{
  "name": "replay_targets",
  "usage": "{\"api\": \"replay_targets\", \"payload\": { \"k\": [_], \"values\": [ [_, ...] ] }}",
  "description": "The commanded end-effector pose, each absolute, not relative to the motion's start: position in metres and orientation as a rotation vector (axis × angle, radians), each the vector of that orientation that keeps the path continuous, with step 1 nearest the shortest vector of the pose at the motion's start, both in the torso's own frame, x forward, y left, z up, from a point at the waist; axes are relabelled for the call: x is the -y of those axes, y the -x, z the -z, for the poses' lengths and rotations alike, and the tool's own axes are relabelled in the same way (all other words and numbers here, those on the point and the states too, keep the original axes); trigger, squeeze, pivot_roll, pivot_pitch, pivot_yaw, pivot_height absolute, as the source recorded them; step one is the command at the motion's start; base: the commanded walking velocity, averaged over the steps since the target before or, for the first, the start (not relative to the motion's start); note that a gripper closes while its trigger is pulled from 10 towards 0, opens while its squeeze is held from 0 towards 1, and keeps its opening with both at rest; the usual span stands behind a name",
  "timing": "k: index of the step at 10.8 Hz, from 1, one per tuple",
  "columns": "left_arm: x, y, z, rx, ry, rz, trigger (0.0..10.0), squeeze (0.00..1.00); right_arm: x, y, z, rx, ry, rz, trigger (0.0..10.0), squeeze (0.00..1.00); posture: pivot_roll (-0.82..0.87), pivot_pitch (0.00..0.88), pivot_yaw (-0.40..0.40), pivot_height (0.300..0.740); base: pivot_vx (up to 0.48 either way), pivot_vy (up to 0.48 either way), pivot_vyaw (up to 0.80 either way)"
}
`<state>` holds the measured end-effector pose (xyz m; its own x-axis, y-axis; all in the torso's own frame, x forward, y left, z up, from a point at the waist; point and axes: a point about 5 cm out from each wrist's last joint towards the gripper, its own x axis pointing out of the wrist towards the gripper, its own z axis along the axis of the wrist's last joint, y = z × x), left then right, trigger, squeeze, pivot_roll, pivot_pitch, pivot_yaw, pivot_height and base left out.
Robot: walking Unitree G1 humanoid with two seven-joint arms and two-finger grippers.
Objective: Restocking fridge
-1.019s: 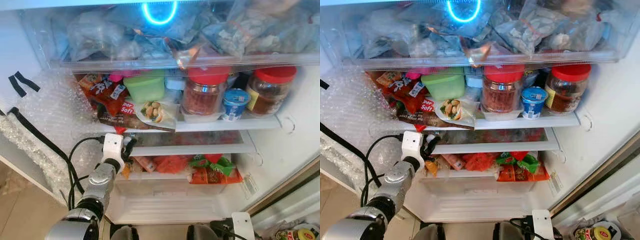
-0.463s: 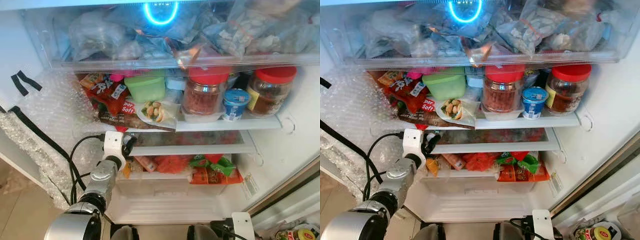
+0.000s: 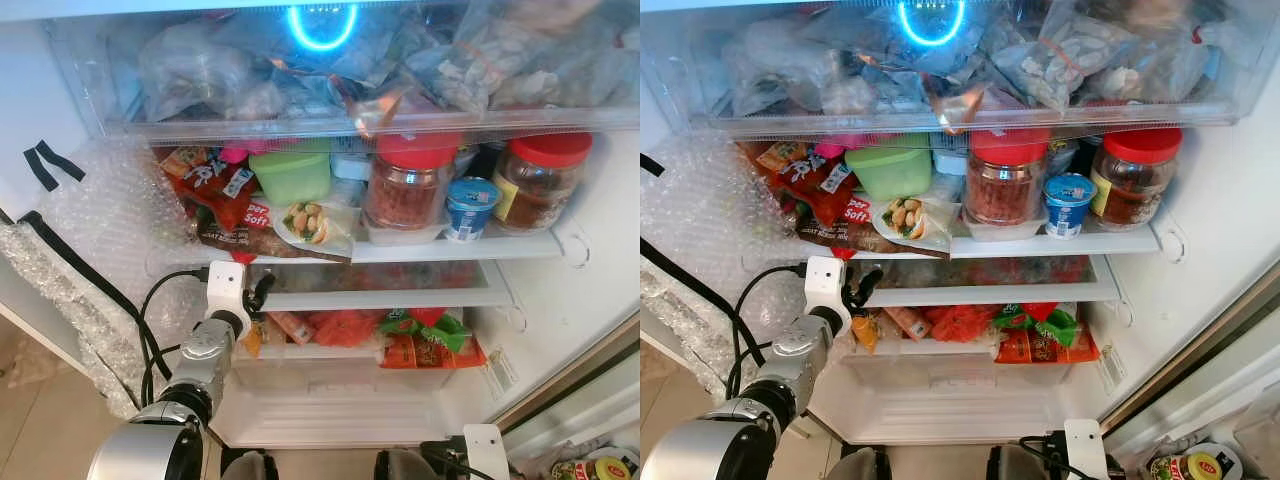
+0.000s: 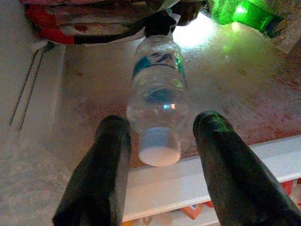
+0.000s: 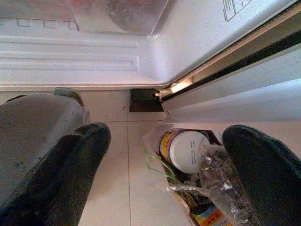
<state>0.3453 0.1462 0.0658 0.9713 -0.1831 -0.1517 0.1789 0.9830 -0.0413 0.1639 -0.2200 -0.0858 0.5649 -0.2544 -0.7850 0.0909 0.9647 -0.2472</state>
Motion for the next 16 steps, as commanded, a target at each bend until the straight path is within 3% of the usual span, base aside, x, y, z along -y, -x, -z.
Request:
{"api": "replay_targets", "payload": {
  "k": [1,5,6,7,8,13,16],
  "values": [
    [-0.155,-0.350,-0.072,-0.155,0.026,0.148,10.0,0.77,0.223,-0.160,0.087,-0.966,0.186,0.221,10.0,0.00,-0.04,0.051,0.028,0.653,0.000,0.000,0.00],
    [-0.159,-0.352,-0.077,-0.124,0.023,0.130,10.0,0.76,0.223,-0.160,0.087,-0.965,0.187,0.220,10.0,0.00,-0.04,0.045,0.026,0.653,0.000,0.000,0.00],
    [-0.159,-0.353,-0.080,-0.096,0.012,0.136,10.0,0.67,0.223,-0.160,0.087,-0.964,0.186,0.221,10.0,0.00,-0.05,0.043,0.028,0.653,0.000,0.000,0.00],
    [-0.157,-0.353,-0.082,-0.080,0.007,0.147,10.0,0.46,0.223,-0.160,0.087,-0.964,0.186,0.221,10.0,0.00,-0.05,0.041,0.029,0.653,0.000,0.000,0.00],
    [-0.152,-0.352,-0.084,-0.050,-0.024,0.182,10.0,0.00,0.223,-0.160,0.087,-0.964,0.185,0.223,10.0,0.00,-0.05,0.040,0.029,0.653,0.000,0.000,0.00],
    [-0.138,-0.333,-0.076,0.017,-0.150,0.382,10.0,0.00,0.222,-0.160,0.087,-0.965,0.183,0.221,10.0,0.00,-0.04,0.041,0.032,0.653,0.000,0.000,0.00],
    [-0.133,-0.306,-0.069,0.047,-0.210,0.506,10.0,0.00,0.222,-0.161,0.087,-0.966,0.186,0.219,10.0,0.00,-0.03,0.041,0.030,0.653,0.000,0.000,0.00]
  ]
}}
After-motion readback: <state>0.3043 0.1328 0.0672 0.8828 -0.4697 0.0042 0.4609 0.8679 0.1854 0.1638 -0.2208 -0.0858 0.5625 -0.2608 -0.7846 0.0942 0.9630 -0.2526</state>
